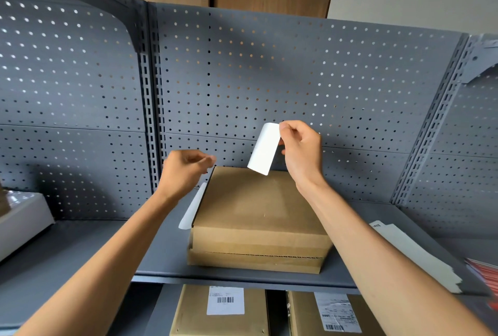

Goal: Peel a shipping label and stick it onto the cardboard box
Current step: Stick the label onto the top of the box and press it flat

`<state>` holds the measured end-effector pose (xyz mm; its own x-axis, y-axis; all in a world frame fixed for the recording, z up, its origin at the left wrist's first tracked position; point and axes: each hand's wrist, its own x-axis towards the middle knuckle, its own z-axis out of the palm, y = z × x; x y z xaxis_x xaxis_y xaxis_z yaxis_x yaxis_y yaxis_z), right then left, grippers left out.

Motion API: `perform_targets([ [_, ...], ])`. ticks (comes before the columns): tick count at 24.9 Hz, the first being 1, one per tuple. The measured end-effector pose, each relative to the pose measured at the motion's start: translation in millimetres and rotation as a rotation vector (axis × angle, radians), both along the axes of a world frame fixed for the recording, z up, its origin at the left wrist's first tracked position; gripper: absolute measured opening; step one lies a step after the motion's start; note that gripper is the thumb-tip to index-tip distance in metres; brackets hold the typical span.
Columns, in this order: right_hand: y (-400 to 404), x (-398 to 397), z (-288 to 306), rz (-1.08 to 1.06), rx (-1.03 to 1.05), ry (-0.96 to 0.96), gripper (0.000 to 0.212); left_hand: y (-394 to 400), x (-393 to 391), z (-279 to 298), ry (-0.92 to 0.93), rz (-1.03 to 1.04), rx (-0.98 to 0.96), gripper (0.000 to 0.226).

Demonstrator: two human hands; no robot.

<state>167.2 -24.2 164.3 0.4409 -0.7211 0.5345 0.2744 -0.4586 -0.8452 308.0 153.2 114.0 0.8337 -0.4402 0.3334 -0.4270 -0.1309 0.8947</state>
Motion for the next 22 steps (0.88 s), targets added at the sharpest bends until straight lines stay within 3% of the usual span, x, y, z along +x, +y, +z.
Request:
perform_targets([
  [3,0,-1,-3,-0.008,-0.063,-0.014,0.013,-14,-21,25,0.175,-0.161,-0.124,0.027],
  [7,5,-5,-8,-0.041,-0.216,-0.041,0.015,-34,-40,42,0.22,-0.29,-0.126,0.031],
  [14,2,-8,-25,-0.126,-0.812,-0.033,0.012,-46,-41,46,0.363,-0.276,-0.254,0.04],
  [22,-2,3,-36,-0.131,-0.951,-0.044,0.012,-50,-33,45,0.313,-0.211,-0.407,0.017],
])
